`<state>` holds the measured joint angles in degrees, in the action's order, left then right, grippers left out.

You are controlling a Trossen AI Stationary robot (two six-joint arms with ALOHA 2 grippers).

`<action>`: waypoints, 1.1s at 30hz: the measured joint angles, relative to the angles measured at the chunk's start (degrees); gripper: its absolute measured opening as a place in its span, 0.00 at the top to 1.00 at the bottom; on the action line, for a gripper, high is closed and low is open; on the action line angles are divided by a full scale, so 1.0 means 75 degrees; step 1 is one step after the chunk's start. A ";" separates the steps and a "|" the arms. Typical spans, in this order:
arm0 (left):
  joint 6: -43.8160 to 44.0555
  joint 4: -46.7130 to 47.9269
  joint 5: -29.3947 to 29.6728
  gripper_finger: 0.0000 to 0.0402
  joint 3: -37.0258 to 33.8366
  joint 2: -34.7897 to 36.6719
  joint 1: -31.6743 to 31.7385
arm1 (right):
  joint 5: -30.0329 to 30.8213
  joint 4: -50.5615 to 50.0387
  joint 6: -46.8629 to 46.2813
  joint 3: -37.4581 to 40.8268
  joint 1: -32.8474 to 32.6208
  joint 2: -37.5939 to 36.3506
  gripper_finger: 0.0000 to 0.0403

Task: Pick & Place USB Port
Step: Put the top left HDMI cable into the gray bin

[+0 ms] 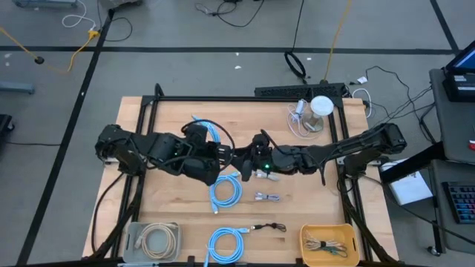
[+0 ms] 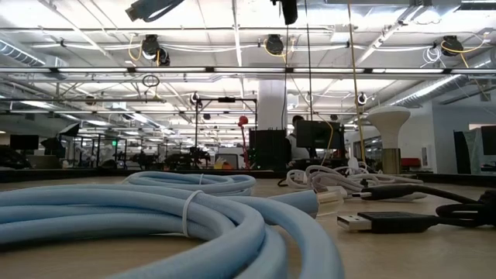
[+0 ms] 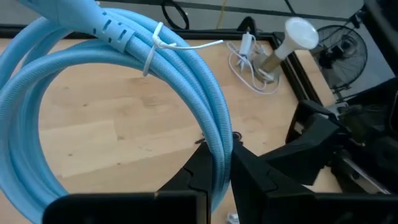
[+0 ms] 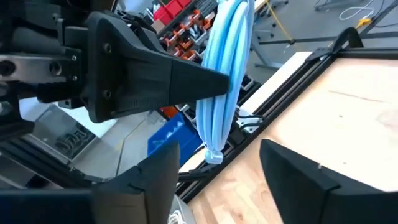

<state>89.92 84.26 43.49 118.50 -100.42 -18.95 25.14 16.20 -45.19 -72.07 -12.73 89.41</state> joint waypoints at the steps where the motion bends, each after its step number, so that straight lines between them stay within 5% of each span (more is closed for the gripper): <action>1: -0.0058 -0.0052 -0.0010 0.92 0.0000 0.0002 0.0020 | 0.0043 0.0010 -0.0022 0.0000 0.0000 0.0000 0.43; 11: -0.2381 -0.1383 -0.0958 0.92 0.0000 0.0289 0.0354 | -0.0334 0.0322 0.0244 -0.0009 -0.0205 0.0000 0.36; 24: -0.2344 -0.1715 -0.2098 0.92 0.0000 0.0291 0.0367 | 0.0063 0.0101 0.0866 -0.0009 -0.0519 0.0000 0.36; 33: -0.3334 -0.2479 -0.2552 0.92 0.0000 0.0291 0.0351 | -0.0201 0.0910 0.1112 -0.0009 -0.0523 0.0000 0.36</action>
<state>64.92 65.67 24.35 118.50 -98.24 -16.32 23.64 23.02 -36.85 -72.14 -16.66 89.41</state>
